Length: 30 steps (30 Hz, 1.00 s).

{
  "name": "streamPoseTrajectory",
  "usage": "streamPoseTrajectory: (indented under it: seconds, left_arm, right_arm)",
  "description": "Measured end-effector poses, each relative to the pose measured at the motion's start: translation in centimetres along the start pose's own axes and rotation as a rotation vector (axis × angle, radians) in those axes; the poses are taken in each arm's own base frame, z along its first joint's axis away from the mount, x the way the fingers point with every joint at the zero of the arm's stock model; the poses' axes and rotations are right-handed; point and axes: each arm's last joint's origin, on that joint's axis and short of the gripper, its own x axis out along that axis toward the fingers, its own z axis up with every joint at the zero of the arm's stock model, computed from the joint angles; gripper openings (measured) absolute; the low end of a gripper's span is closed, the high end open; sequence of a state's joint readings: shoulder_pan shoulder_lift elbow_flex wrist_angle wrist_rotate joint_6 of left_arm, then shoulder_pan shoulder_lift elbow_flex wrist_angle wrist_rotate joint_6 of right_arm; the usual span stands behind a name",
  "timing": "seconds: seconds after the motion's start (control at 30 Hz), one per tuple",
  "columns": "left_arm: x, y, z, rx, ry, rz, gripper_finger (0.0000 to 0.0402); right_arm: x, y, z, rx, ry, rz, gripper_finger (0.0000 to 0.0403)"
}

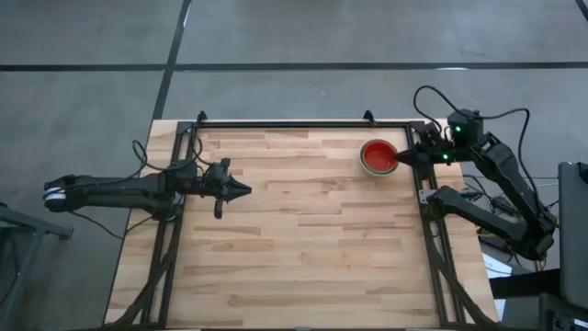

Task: Nest bowls inside each other
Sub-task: Return to Home Position

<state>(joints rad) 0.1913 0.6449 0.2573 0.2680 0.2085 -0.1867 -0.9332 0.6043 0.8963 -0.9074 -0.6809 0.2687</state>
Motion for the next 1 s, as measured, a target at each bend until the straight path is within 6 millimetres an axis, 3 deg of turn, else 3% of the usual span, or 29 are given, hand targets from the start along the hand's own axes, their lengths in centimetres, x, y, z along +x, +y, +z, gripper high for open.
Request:
streamPoseTrajectory:
  seconds: [0.2,0.53,1.0]
  left_arm:
    - [0.0,0.0,0.0,0.0,0.0,0.0,0.0035]
    - [0.0,0.0,0.0,0.0,0.0,0.0,0.0035]
    - [0.0,0.0,0.0,0.0,0.0,0.0,0.0035]
  right_arm:
    - [-1.1,1.3,-1.0,-0.062,-0.027,0.063,0.0011]
    - [-3.4,2.8,-3.3,-0.187,-0.066,0.223,0.0008]
    - [-4.3,1.9,-8.8,-0.246,-0.088,0.411,0.0008]
